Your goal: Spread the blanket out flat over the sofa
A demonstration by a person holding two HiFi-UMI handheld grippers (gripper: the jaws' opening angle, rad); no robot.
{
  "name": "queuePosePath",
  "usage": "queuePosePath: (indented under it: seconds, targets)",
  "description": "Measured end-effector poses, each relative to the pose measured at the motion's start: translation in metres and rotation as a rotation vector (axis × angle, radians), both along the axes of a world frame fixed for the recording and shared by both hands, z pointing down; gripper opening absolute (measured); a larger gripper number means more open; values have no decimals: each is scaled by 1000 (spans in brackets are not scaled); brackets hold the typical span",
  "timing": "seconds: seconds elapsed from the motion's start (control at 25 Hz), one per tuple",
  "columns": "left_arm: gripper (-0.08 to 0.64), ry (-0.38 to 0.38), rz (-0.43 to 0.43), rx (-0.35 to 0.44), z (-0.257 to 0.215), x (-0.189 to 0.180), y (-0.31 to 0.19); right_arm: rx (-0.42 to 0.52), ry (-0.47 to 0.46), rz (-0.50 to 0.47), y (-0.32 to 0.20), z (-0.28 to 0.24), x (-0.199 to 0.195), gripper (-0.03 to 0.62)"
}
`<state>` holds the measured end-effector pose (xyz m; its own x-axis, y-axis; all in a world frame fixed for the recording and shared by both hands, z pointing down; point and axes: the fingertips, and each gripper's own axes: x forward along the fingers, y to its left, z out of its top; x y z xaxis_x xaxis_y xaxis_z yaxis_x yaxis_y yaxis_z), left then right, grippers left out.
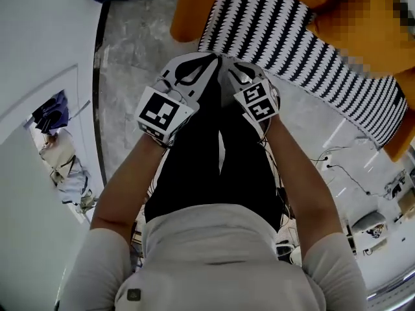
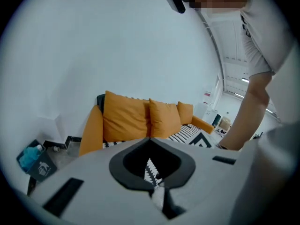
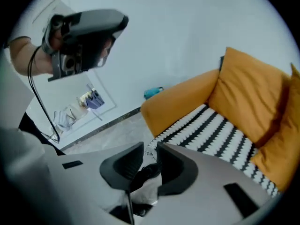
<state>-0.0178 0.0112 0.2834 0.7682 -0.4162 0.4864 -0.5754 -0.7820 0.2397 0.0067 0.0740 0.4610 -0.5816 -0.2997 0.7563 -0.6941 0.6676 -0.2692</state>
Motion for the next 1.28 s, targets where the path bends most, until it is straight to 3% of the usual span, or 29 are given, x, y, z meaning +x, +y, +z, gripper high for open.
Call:
queuePosePath:
  seconds: [0.2, 0.4, 0.64, 0.8, 1.0, 1.12, 1.28]
  targets:
    - [9, 43, 85, 109, -98, 4, 26, 187, -28, 199, -7, -148, 53, 91]
    - [9, 67, 109, 169, -189, 32, 82, 315, -43, 275, 46, -283, 104, 91]
    - [9, 158, 177, 281, -291, 73, 128, 515, -59, 385, 99, -416, 155, 74]
    - [9, 174, 206, 358, -343, 78, 156, 634, -67, 413, 141, -479, 169, 57]
    - [9, 148, 199, 389, -380, 75, 185, 715, -110, 449, 180, -531, 183, 34]
    - [9, 158, 177, 379, -394, 70, 199, 735, -118, 451, 194, -553, 187, 29]
    - [9, 173, 200, 383, -414, 62, 216, 695, -105, 455, 216, -568, 181, 28]
